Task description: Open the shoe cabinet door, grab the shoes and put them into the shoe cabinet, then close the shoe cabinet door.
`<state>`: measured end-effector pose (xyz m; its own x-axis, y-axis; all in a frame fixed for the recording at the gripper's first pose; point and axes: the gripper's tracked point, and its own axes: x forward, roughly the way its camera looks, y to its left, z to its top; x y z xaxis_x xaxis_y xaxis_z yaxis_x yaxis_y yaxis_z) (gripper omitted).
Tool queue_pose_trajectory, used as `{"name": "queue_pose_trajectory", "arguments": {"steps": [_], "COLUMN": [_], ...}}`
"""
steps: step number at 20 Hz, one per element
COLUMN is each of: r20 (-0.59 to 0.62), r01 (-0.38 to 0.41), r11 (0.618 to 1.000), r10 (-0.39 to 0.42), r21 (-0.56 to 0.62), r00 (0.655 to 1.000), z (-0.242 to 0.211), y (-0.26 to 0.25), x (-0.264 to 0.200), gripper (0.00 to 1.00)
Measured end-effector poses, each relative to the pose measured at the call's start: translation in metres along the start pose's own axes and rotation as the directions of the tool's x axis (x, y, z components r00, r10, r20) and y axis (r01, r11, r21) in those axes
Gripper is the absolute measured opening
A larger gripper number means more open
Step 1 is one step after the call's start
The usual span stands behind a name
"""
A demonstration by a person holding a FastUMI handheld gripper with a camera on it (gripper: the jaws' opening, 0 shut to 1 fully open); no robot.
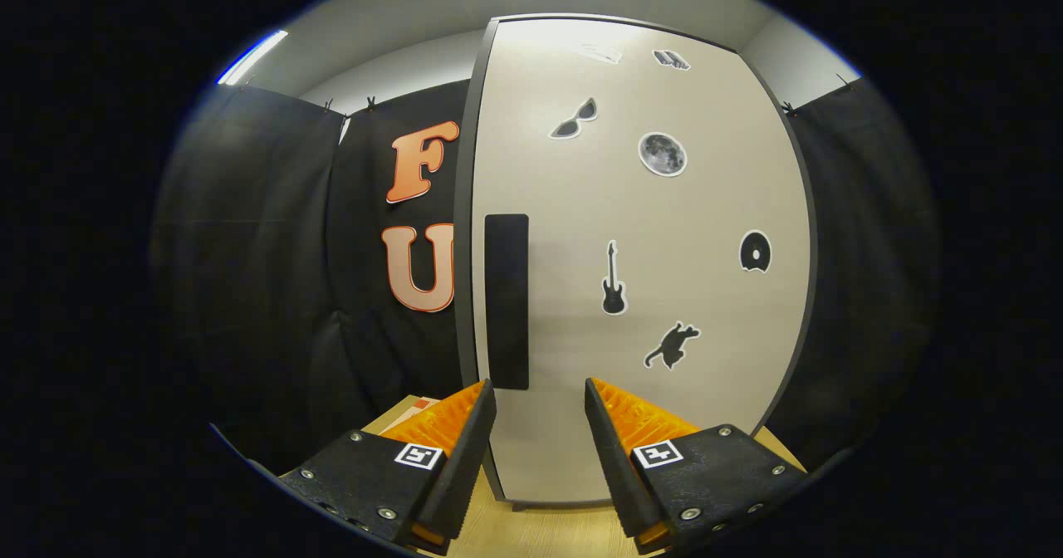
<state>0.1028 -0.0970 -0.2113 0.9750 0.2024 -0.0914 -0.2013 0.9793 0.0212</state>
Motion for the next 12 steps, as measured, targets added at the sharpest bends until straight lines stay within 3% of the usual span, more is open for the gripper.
{"name": "queue_pose_trajectory", "arguments": {"steps": [12], "r20": [-0.003], "r01": [0.141], "r11": [0.990], "r10": [-0.141], "r21": [0.018], "r00": [0.990], "z": [0.010], "y": [-0.066], "x": [-0.141], "gripper": [0.69]}}
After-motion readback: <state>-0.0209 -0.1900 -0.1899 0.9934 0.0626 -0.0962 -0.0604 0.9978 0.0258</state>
